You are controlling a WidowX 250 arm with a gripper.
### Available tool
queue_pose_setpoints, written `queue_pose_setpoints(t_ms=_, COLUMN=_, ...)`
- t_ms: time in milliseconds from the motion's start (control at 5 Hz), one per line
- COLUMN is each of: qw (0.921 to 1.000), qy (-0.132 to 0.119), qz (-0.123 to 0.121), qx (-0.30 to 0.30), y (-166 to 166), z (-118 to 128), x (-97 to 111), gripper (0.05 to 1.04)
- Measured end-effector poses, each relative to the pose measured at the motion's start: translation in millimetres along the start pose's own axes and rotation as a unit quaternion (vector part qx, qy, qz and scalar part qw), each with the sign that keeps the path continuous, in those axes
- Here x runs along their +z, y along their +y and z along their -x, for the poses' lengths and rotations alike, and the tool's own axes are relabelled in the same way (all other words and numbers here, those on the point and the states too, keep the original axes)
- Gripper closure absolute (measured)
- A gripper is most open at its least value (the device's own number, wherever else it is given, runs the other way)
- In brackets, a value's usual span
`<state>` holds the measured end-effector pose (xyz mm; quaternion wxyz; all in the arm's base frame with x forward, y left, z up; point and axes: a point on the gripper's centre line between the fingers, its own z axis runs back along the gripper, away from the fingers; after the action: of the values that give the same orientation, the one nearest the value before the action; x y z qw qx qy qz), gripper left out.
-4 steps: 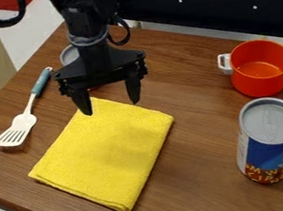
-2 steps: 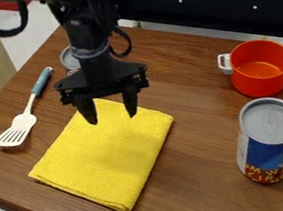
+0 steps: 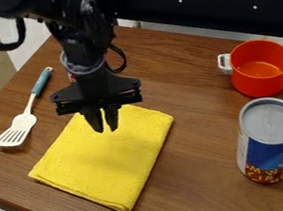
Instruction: Move the yellow cloth to the bottom right corner of the table
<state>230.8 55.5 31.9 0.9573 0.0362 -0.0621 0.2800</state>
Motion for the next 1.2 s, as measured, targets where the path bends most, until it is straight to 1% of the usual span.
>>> queue_pose_setpoints(t_ms=200, qw=0.9998, qy=-0.014, qz=-0.014, qx=-0.002, y=3.4, z=7.9, x=-18.4, gripper=1.029)
queue_pose_setpoints(t_ms=400, qw=0.9996, qy=-0.027, qz=0.006, qx=0.01, y=2.1, z=12.0, x=-28.4, gripper=1.032)
queue_pose_setpoints(t_ms=600, qw=0.9993, qy=-0.033, qz=0.015, qx=0.004, y=2.9, z=10.2, x=-37.9, gripper=1.032)
queue_pose_setpoints(t_ms=800, qw=0.9995, qy=-0.026, qz=0.01, qx=0.011, y=2.9, z=4.5, x=-44.1, gripper=1.032)
queue_pose_setpoints(t_ms=1000, qw=0.9993, qy=-0.032, qz=-0.001, qx=0.022, y=-1.1, z=-0.8, x=-52.7, gripper=1.032)
queue_pose_setpoints(t_ms=1200, qw=0.9992, qy=-0.034, qz=-0.001, qx=0.02, y=-8.3, z=-6.7, x=-56.7, gripper=1.032)
